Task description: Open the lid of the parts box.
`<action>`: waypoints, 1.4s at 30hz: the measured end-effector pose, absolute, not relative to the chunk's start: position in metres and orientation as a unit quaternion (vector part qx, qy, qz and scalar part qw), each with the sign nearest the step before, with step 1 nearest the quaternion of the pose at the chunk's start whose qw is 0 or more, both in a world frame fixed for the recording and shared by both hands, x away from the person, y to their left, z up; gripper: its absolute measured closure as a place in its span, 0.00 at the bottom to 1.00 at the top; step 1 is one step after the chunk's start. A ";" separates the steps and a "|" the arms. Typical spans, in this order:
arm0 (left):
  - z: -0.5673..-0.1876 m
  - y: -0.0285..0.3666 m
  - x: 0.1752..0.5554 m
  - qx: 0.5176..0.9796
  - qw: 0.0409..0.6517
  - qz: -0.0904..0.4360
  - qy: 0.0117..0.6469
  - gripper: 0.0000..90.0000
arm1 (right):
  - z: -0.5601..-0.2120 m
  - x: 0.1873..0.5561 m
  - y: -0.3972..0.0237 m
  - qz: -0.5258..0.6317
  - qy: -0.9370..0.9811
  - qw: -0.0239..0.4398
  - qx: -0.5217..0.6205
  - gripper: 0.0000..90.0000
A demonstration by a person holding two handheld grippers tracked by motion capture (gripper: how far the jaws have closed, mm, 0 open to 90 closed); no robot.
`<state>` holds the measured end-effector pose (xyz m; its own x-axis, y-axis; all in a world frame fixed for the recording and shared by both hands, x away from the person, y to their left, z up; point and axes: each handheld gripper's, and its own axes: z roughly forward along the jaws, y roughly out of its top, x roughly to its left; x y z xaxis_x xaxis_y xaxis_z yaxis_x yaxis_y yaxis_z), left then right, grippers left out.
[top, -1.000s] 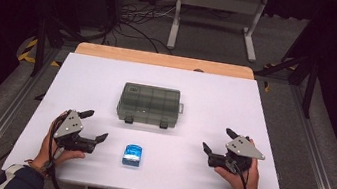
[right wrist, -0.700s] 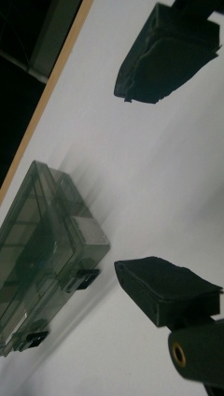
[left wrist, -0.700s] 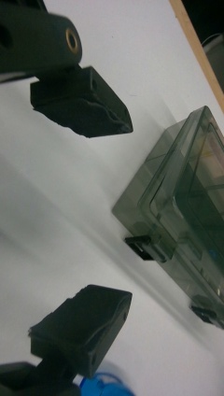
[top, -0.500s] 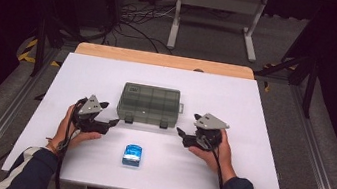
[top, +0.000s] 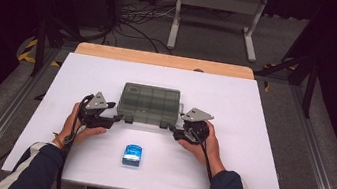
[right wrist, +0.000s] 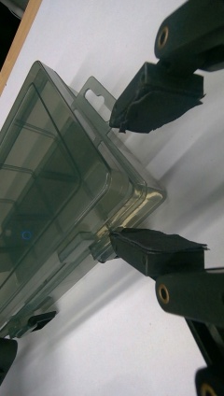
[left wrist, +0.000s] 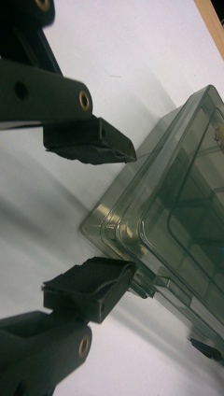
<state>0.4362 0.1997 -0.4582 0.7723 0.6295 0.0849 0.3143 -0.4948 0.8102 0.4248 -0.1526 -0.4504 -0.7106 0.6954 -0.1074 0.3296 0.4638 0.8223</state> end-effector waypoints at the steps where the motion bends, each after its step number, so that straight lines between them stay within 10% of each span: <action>1: -0.459 0.199 0.436 0.844 0.418 0.185 0.280 0.48 | -0.450 0.425 -0.153 0.415 0.826 0.219 0.311 0.46; 42: -0.459 0.197 0.434 0.851 0.412 0.183 0.268 0.61 | -0.450 0.423 -0.155 0.418 0.830 0.202 0.307 0.69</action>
<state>0.4341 0.1972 -0.4591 0.7893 0.6074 0.0903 0.3062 -0.5168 0.7995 0.4230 -0.1552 -0.4499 -0.7290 0.6799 -0.0792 0.3413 0.4613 0.8190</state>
